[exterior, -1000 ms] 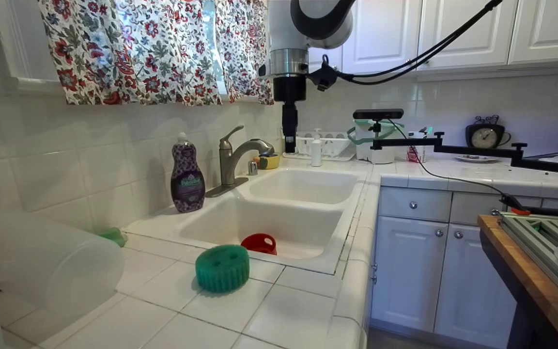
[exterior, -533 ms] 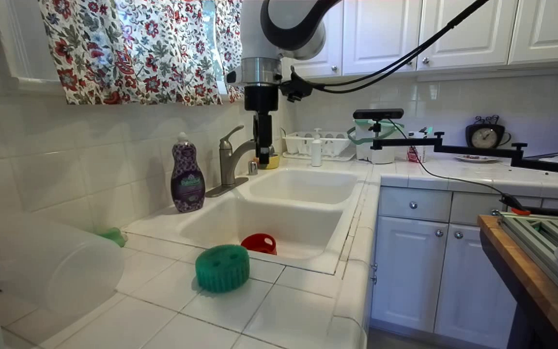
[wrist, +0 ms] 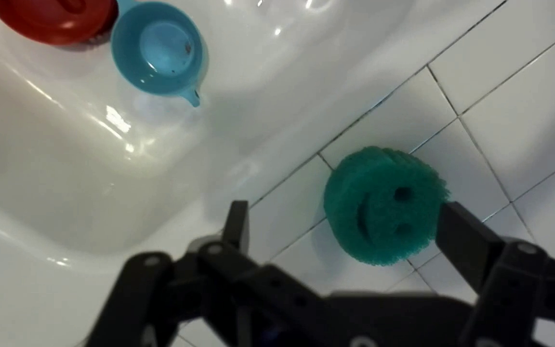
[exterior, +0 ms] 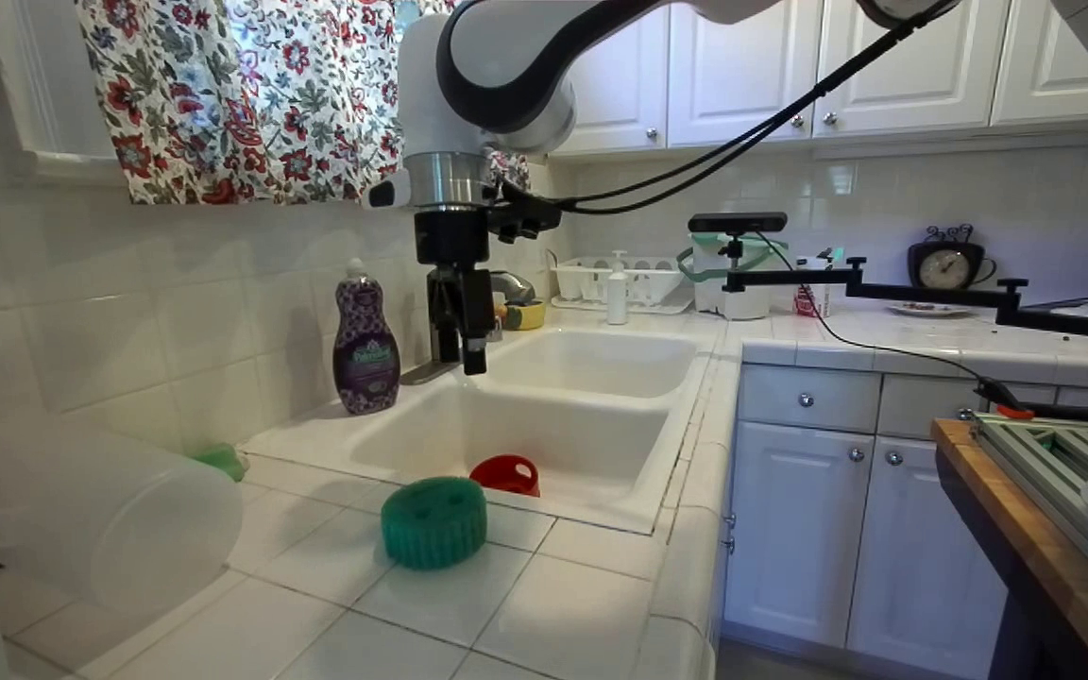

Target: Use the green sponge to clean the surface

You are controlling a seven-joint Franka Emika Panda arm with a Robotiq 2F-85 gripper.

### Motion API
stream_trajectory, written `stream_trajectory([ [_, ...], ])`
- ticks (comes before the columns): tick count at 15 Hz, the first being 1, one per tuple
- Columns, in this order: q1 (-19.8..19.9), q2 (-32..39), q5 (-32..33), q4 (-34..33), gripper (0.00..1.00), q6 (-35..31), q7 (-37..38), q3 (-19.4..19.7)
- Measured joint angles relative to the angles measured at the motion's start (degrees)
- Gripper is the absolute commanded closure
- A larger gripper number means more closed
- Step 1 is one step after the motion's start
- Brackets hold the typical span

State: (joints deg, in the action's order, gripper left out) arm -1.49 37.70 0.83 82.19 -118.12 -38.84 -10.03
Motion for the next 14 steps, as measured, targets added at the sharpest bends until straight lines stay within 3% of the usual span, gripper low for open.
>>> stream_trajectory([
  [6,0.3,5.4,-0.6,-5.7,0.00,1.0,-4.7,-1.2],
  [14,0.3,5.6,-0.9,-5.9,0.00,1.0,-4.3,-1.1],
])
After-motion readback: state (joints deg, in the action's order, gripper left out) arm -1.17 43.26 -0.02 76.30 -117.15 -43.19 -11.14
